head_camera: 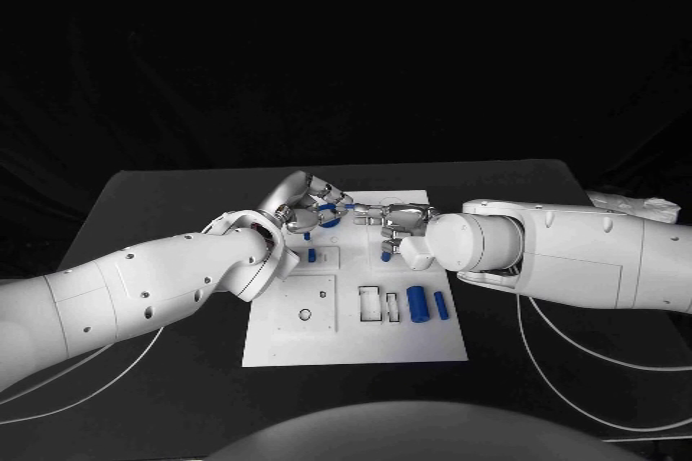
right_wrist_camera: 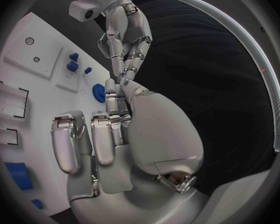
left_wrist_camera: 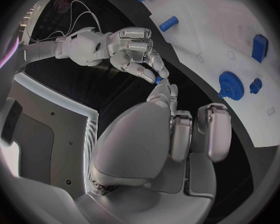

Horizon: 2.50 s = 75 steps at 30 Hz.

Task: Assemble the parts on the task board

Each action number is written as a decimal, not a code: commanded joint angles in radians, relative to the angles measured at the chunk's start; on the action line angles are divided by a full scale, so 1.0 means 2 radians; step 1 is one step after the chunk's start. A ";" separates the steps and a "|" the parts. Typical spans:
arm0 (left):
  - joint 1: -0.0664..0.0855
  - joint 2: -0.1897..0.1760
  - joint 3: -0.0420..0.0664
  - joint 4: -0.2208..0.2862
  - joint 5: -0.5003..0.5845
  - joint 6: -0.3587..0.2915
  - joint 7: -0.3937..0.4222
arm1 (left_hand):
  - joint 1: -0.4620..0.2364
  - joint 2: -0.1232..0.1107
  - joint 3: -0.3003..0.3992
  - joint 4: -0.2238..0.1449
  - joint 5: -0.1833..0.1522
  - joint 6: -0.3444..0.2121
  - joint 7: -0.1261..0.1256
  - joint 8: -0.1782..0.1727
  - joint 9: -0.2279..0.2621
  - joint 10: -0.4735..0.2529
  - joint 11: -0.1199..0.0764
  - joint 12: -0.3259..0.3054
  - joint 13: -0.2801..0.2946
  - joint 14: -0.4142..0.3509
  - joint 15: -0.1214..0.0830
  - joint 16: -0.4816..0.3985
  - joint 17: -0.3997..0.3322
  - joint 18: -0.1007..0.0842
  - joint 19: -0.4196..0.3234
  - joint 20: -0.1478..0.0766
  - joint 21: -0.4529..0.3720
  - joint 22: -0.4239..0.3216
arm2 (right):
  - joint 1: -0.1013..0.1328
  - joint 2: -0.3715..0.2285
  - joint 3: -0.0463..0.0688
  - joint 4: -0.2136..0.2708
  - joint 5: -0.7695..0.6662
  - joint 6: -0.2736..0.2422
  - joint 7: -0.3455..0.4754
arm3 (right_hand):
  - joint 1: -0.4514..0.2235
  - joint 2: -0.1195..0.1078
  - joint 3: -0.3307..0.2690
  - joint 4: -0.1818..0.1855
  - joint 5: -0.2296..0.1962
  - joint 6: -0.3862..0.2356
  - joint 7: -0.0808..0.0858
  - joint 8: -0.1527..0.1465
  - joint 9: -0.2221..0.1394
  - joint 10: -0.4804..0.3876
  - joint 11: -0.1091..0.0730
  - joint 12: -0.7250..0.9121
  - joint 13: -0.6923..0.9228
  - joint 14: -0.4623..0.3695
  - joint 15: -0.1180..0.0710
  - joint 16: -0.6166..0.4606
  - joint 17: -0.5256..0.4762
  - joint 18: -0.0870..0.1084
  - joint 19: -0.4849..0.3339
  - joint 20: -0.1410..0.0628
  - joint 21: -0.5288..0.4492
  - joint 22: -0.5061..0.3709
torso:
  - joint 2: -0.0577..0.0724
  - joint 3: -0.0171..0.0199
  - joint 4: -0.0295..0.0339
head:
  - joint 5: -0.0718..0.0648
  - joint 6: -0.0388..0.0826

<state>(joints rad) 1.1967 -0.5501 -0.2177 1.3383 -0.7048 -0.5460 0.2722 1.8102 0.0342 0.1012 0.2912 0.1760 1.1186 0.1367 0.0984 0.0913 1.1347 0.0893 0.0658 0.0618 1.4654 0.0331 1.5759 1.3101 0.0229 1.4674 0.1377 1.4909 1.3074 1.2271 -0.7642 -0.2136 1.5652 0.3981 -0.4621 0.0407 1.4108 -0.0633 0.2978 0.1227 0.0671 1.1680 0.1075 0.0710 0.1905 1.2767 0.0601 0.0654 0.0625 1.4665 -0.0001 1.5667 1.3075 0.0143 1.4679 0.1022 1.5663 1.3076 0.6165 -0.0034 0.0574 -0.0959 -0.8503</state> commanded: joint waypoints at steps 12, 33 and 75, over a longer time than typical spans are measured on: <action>0.000 0.001 0.000 -0.001 -0.001 -0.020 0.018 | -0.002 0.002 0.006 0.000 0.005 0.006 -0.001 0.002 0.002 0.007 -0.001 0.000 0.000 0.053 -0.004 -0.003 0.130 -0.002 0.024 -0.003 0.004 0.120 | 0.000 -0.002 0.000 -0.001 -0.005 0.013 -0.016 | -0.011 -0.007 -0.011 0.005 0.003 -0.020 0.007 -0.005 -0.006 -0.022 0.008 -0.002 -0.001 0.052 0.006 0.002 0.132 -0.007 0.051 0.006 0.002 0.132 | 0.000 0.0001 0.0002 | 0.001 0.000; 0.000 -0.001 0.000 -0.002 -0.001 -0.011 0.018 | -0.004 0.001 0.008 0.000 0.006 0.007 -0.002 0.003 0.002 0.009 -0.001 -0.001 -0.001 0.053 -0.005 -0.003 0.130 -0.002 0.025 -0.004 0.004 0.120 | 0.000 -0.003 0.000 -0.007 -0.025 0.032 -0.031 | -0.020 -0.014 -0.042 0.003 0.000 -0.075 0.026 -0.003 -0.023 -0.073 0.025 0.001 0.000 0.052 0.022 0.002 0.132 -0.007 0.051 0.022 0.001 0.131 | 0.000 -0.0001 0.0002 | 0.001 -0.003; 0.007 -0.068 0.002 0.010 -0.001 -0.097 0.051 | -0.067 -0.022 -0.003 0.001 -0.002 -0.008 -0.001 -0.014 -0.001 0.008 0.000 -0.001 0.000 0.053 -0.004 -0.003 0.130 -0.008 0.041 -0.003 0.026 0.127 | 0.013 0.069 0.005 -0.075 -0.929 0.088 -0.037 | 0.013 0.007 -0.035 -0.002 -0.007 -0.086 -0.027 -0.004 -0.040 -0.073 0.017 0.002 -0.001 0.052 0.011 0.002 0.132 -0.007 0.051 0.016 0.002 0.132 | 0.001 -0.0005 0.0029 | 0.010 -0.002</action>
<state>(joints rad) 1.2098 -0.6874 -0.2153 1.3571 -0.7047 -0.7208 0.3505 1.6860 -0.0083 0.0979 0.2936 0.1761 1.1038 0.1372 0.0729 0.0896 1.1418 0.0892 0.0659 0.0609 1.4668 0.0318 1.5759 1.3079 0.0229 1.4674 0.1378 1.5364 1.3074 1.2517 -0.6320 -0.2035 1.4191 -1.1927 -0.3624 -0.0259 1.4260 -0.0546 0.2254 0.1209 0.0578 0.9979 0.0590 0.0651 0.1131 1.1334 0.0957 0.0754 0.0619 1.4649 0.0293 1.5667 1.3079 0.0144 1.4675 0.1412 1.5663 1.3079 0.6173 -0.0047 0.0639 -0.0771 -0.8533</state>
